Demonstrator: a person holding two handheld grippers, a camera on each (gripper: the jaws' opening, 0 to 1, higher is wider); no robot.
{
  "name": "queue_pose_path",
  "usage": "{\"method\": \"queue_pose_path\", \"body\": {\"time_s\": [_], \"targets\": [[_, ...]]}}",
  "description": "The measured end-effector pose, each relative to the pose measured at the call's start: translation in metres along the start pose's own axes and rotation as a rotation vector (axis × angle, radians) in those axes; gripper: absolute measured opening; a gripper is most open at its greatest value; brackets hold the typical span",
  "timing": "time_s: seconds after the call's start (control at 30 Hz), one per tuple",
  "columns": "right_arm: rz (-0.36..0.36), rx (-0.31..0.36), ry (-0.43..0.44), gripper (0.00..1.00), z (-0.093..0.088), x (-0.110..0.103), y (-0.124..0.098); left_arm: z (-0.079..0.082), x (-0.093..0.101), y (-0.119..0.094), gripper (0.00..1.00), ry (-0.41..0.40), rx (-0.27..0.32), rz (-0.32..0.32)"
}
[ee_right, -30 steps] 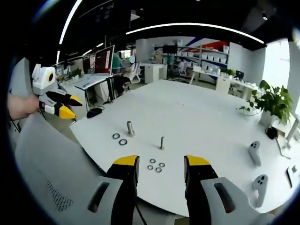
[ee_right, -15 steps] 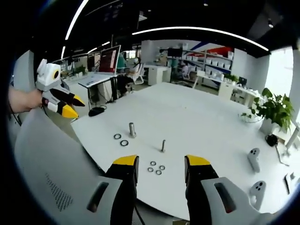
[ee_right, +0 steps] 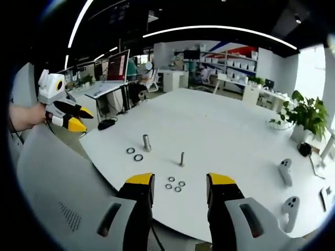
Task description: Place the washer onto the threaded stud by aligning its center hole with the stud, sliding it down to the base, and recovering from edge contact or off-axis alignment until the washer reaches the visible bottom stop.
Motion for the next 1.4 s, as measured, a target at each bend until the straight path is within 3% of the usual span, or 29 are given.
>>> {"method": "queue_pose_path", "body": {"time_s": [0.9,1.4], "targets": [[0.013,-0.053,-0.004,0.42,-0.0056,-0.0019,0.0041,-0.0031,-0.001,0.0005,0.36,-0.019,-0.006,-0.011],[0.027,-0.047,0.014,0.41,-0.0062,-0.0016,0.0038,-0.0045,-0.0004,0.0018,0.36,-0.033,-0.02,-0.021]]}}
Point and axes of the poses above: the point that each gripper's makers call its tool centre point, and the gripper's own axes: y roughly forward along the fingers, x roughly to its right, z roughly out of its top, the point moved 7 cm from there along -y, roughly backward along the fingers, and after that the axes turned 6 degrees about -x, right-handed, at the moved point
